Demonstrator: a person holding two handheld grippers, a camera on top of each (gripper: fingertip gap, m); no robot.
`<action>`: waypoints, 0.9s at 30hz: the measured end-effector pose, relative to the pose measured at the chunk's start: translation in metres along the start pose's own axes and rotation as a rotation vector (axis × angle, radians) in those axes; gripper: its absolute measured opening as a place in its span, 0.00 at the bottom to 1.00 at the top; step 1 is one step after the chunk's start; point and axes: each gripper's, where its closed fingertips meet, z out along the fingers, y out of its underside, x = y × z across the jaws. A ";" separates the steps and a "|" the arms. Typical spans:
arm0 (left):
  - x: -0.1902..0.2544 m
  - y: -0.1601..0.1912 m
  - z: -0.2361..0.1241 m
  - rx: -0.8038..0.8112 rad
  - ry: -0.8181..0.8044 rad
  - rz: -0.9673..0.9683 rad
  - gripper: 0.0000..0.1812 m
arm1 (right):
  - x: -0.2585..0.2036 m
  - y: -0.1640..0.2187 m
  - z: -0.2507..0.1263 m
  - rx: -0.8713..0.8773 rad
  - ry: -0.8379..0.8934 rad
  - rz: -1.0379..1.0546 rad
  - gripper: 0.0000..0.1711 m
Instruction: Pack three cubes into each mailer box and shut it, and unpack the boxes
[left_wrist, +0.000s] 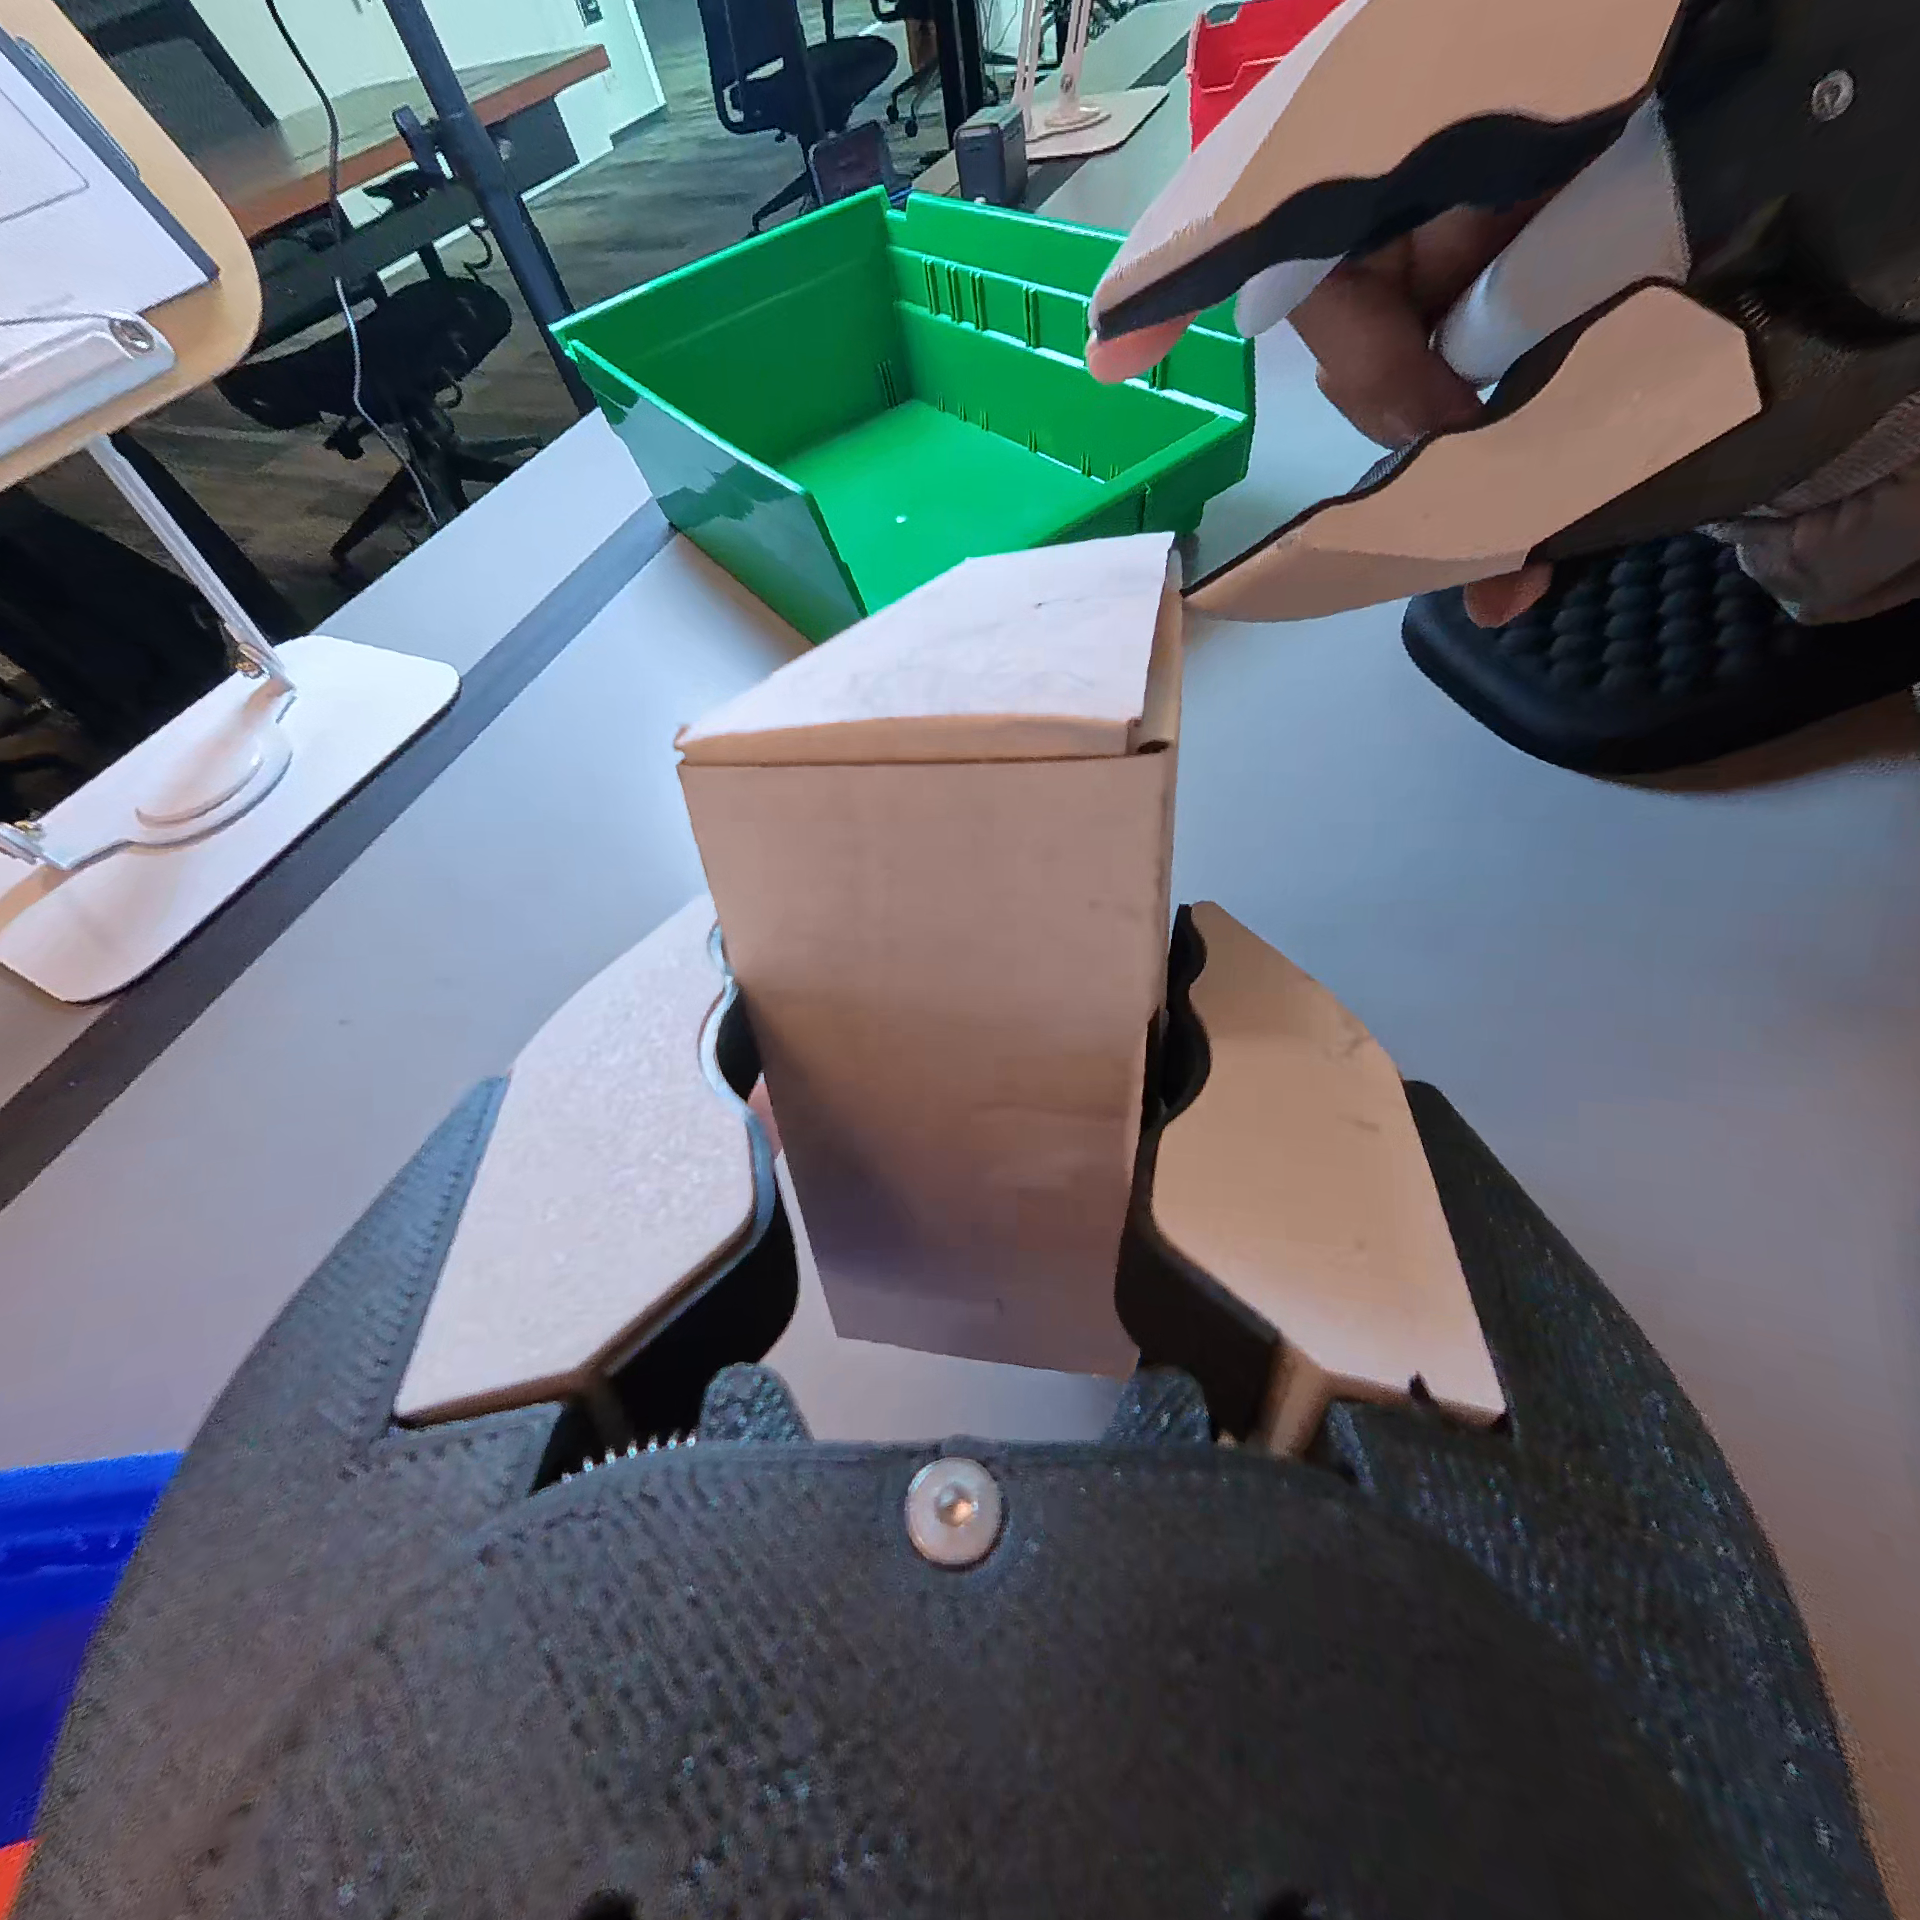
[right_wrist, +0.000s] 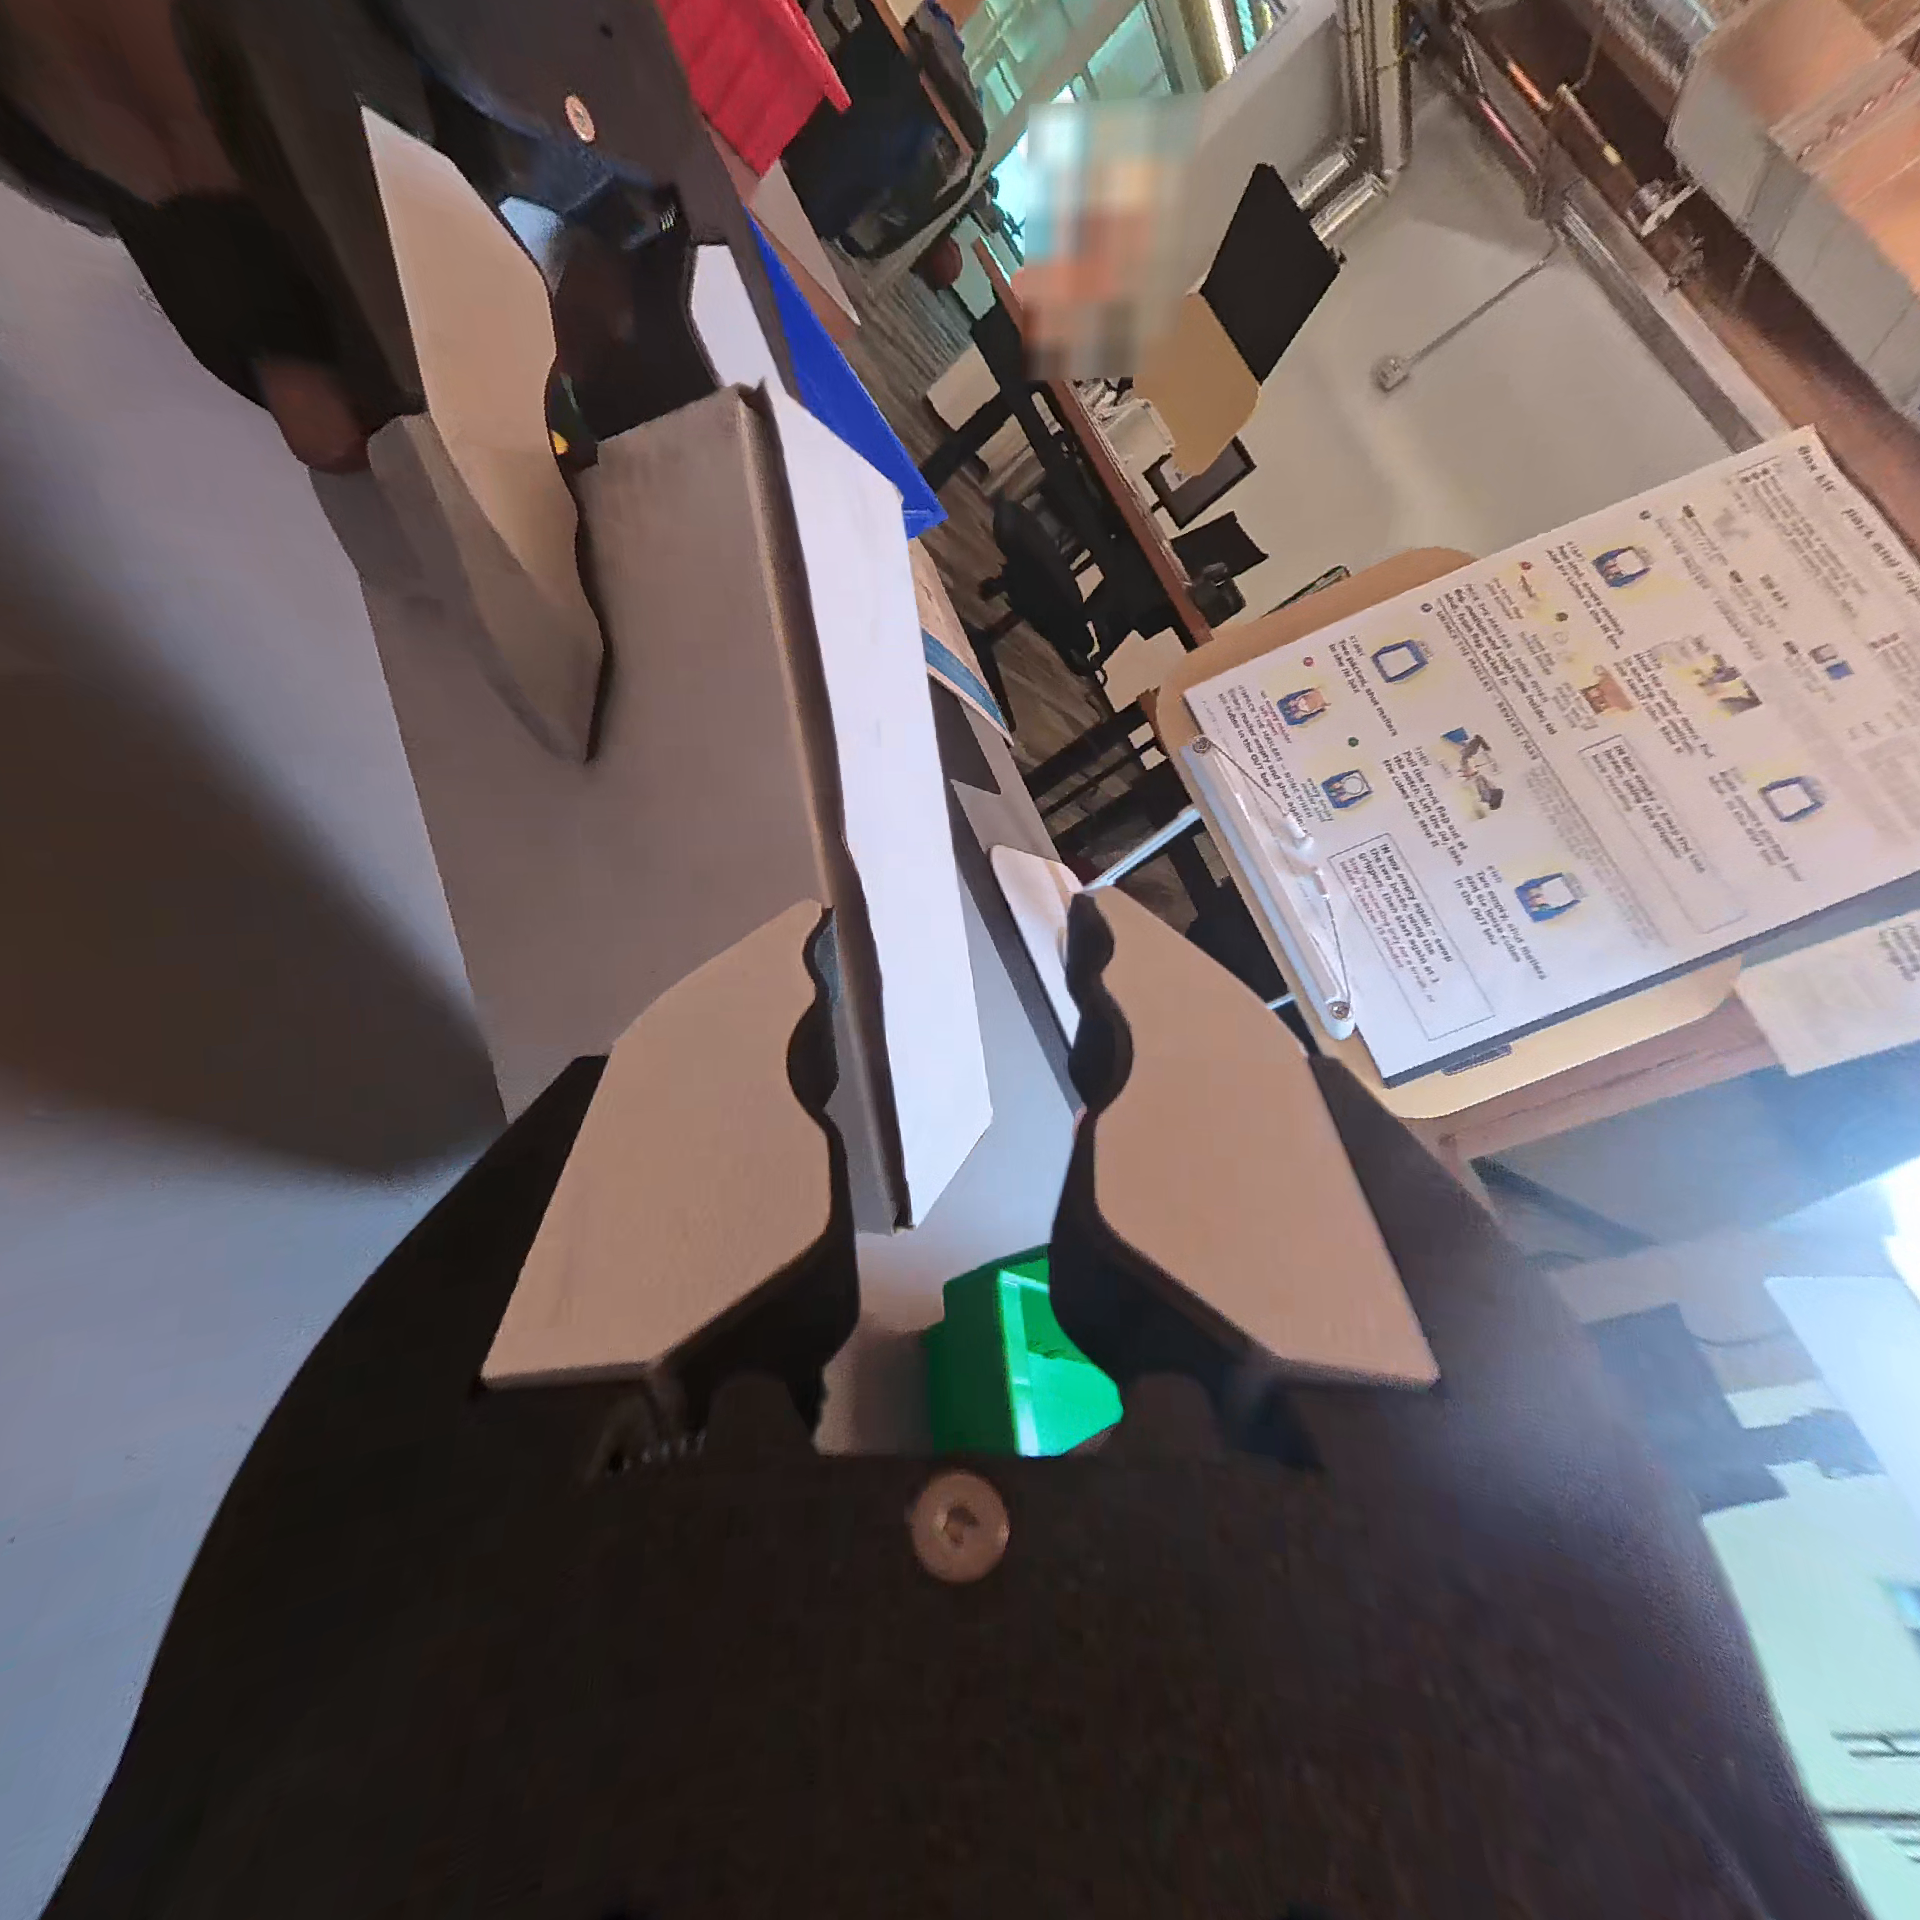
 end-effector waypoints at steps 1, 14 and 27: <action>0.000 -0.001 -0.001 0.001 -0.004 0.004 0.42 | -0.001 -0.001 0.000 -0.005 0.001 -0.016 0.23; 0.002 -0.004 0.000 0.011 -0.025 0.031 0.42 | -0.004 0.000 -0.002 -0.004 -0.057 0.052 0.18; 0.014 0.011 0.006 -0.003 0.109 -0.072 0.42 | -0.012 0.002 0.003 -0.050 -0.057 -0.051 0.18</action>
